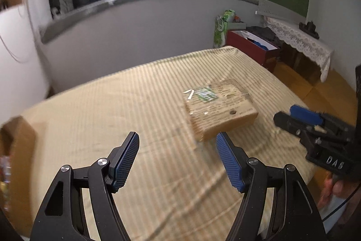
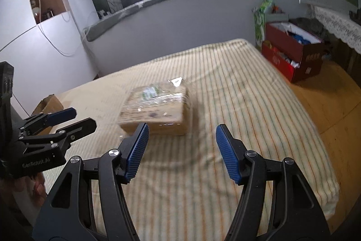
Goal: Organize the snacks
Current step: 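Move both open tools to the wrapped bread loaf, then grasp the wrapped bread loaf with the right tool, then carry the bread loaf with the right tool over the box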
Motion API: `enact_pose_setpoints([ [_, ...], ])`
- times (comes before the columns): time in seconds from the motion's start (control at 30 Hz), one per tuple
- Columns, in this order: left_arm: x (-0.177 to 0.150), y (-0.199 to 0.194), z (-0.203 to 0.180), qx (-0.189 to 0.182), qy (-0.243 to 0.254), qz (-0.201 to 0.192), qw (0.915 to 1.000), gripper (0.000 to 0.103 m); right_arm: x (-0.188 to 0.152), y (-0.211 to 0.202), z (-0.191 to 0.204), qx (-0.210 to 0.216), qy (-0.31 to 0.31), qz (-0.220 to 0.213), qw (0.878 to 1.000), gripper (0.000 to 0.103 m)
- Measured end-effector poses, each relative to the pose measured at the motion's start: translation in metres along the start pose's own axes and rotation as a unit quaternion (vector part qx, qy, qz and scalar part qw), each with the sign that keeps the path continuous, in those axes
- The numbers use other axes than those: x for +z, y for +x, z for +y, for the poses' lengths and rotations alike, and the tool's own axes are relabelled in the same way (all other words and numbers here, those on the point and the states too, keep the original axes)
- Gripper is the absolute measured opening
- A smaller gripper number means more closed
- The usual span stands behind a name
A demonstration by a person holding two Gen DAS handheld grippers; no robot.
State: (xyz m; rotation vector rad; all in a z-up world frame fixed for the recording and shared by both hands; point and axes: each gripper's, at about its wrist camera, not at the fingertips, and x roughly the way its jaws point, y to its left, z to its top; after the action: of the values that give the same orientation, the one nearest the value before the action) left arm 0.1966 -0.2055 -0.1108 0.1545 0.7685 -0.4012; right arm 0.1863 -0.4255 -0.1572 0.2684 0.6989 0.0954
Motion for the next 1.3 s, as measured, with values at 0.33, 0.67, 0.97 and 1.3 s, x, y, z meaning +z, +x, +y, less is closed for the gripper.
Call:
enact_pose_setpoints([
  [0.33,0.011,0.058,0.005,-0.074,-0.065,0.037,0.9944,0.071,0.030,0.053,-0.010,0.035,0.009,0.039,0.999,0.086],
  [0.67,0.013,0.077,0.005,-0.163,-0.059,0.034,0.9843,0.070,0.037,0.092,-0.007,0.108,0.032,0.080,0.990,0.059],
  [0.97,0.015,0.077,0.002,-0.172,-0.048,0.029,0.9836,0.065,0.036,0.087,-0.007,0.106,0.038,0.078,0.991,0.055],
  [1.3,0.017,0.066,-0.006,-0.160,-0.034,0.020,0.9863,0.062,0.035,0.065,-0.007,0.107,0.041,0.066,0.991,0.055],
])
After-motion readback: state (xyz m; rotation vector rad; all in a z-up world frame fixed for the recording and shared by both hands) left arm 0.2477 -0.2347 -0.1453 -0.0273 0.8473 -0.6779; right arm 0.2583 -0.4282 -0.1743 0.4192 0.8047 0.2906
